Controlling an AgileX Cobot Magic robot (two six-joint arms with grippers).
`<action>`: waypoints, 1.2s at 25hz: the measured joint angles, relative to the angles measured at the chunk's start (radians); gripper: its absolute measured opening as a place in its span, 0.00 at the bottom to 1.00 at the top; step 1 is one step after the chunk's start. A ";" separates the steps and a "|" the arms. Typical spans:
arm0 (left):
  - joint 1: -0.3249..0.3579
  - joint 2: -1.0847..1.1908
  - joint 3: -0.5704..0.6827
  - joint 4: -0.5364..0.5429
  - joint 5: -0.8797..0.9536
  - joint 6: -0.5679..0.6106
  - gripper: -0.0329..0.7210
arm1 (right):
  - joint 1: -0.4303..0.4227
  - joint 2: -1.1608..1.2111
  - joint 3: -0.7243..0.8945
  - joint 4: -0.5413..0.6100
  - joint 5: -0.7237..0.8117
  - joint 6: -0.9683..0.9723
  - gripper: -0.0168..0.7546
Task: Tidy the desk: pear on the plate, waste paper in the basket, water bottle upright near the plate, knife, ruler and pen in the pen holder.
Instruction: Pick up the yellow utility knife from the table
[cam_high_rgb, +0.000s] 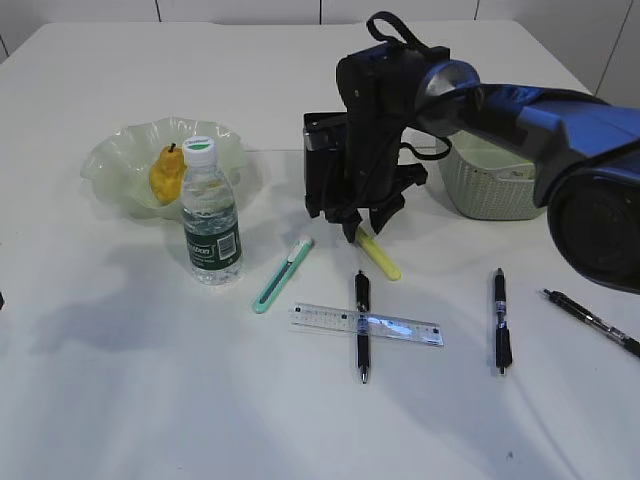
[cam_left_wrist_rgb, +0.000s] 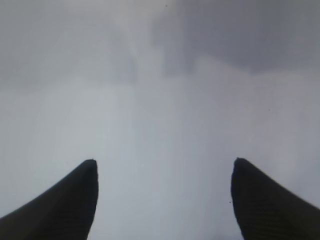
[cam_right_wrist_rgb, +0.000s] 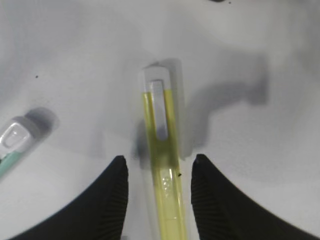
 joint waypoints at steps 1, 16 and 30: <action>0.000 0.000 0.000 0.000 0.000 0.000 0.83 | 0.000 0.002 0.000 -0.004 0.000 0.000 0.43; 0.000 0.000 0.000 0.000 0.000 0.000 0.83 | -0.010 0.009 0.000 -0.006 0.000 -0.005 0.43; 0.000 0.000 0.000 0.000 0.000 0.000 0.83 | -0.011 0.009 0.000 0.005 0.000 -0.013 0.43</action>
